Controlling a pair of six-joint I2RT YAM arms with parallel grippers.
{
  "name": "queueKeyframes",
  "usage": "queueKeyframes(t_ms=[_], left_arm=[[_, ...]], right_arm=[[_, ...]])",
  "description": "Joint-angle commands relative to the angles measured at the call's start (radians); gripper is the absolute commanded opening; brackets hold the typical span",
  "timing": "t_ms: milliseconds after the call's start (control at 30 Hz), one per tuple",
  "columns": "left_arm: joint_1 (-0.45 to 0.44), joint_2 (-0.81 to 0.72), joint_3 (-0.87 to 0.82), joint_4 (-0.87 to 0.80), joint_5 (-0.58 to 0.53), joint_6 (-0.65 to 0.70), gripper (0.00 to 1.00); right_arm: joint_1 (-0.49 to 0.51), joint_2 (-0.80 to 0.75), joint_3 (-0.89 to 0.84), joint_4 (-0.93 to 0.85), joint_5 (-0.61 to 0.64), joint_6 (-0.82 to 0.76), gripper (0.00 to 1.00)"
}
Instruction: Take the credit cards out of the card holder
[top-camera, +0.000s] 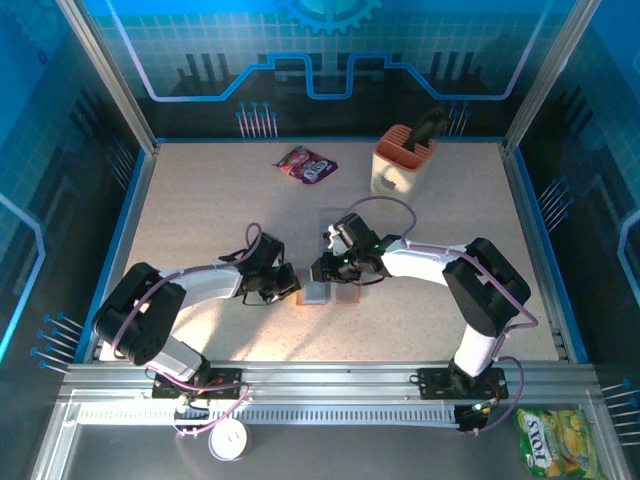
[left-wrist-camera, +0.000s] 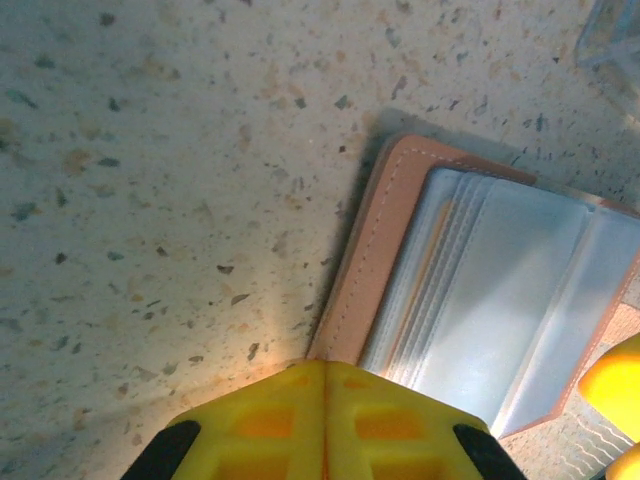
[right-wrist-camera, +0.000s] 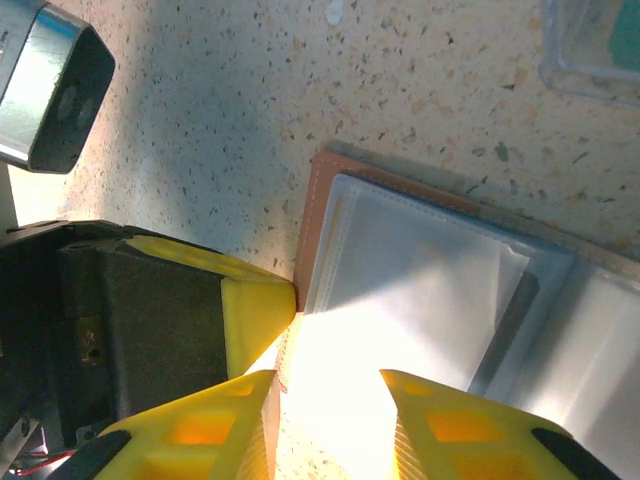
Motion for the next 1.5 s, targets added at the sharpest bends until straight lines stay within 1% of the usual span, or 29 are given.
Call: queueKeyframes(t_ms=[0, 200, 867, 1133, 1467], left_arm=[[0.005, -0.007, -0.022, -0.009, -0.006, -0.008, 0.08], [0.005, -0.003, -0.025, -0.006, -0.005, -0.008, 0.08], [0.004, 0.013, -0.025, -0.003, -0.007, -0.009, 0.09], [0.006, 0.015, -0.027, -0.003, -0.004, -0.007, 0.09], [0.006, 0.023, -0.022, 0.001, -0.002, -0.008, 0.09]], right_arm=[[0.012, 0.013, 0.025, -0.008, -0.025, 0.018, 0.35], [0.011, 0.023, 0.027, -0.025, -0.018, 0.023, 0.38], [0.008, 0.085, 0.048, -0.050, -0.047, 0.034, 0.40], [0.000, 0.042, 0.040, -0.111, 0.021, 0.011, 0.40], [-0.033, 0.017, -0.001, -0.109, 0.006, -0.004, 0.40]])
